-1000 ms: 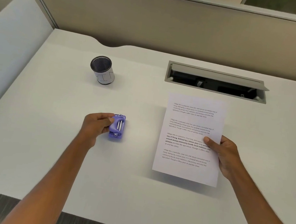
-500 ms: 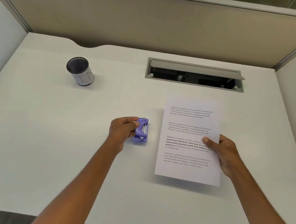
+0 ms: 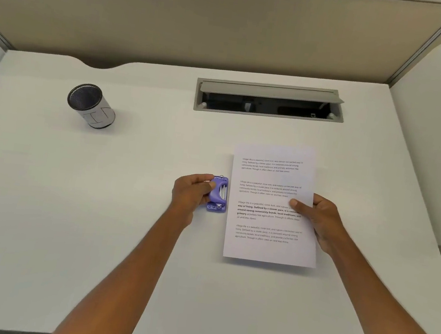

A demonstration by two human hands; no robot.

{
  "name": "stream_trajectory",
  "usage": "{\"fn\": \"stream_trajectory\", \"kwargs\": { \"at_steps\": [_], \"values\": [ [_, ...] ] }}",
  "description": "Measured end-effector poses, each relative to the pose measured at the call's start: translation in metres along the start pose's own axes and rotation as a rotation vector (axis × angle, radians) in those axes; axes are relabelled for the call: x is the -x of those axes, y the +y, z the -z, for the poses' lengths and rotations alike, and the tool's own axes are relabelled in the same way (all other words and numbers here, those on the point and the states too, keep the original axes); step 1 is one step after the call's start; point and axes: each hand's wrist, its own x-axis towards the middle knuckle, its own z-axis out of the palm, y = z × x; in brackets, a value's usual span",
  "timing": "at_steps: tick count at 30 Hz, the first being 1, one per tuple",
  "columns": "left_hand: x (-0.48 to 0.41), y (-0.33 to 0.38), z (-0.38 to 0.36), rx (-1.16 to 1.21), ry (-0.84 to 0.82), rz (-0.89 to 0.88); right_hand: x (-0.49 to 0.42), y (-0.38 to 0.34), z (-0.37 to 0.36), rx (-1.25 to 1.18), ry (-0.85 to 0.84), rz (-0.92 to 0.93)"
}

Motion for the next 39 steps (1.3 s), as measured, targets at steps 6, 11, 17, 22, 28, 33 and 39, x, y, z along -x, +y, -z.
{"fn": "stream_trajectory", "kwargs": {
  "at_steps": [6, 11, 17, 22, 28, 33, 39],
  "values": [
    [-0.002, -0.003, 0.000, -0.014, 0.010, 0.016, -0.009, 0.002, -0.005, 0.025, 0.010, 0.000],
    [-0.002, -0.005, 0.003, -0.007, 0.012, 0.017, -0.014, 0.002, -0.007, 0.045, 0.006, -0.006],
    [-0.001, -0.005, 0.003, -0.027, 0.020, 0.015, -0.018, 0.001, -0.008, 0.064, 0.008, -0.025],
    [0.000, -0.007, -0.001, -0.056, 0.052, -0.005, -0.018, -0.001, -0.005, 0.068, 0.020, -0.030],
    [0.000, -0.011, -0.003, -0.073, 0.102, -0.012, -0.019, -0.002, -0.007, 0.049, 0.004, -0.035],
    [0.000, -0.009, -0.002, -0.092, 0.096, -0.007, -0.021, -0.001, -0.013, 0.079, 0.000, -0.041],
    [0.001, -0.009, -0.001, -0.103, 0.093, -0.010, -0.021, 0.002, -0.024, 0.074, -0.006, -0.042]
  ]
}}
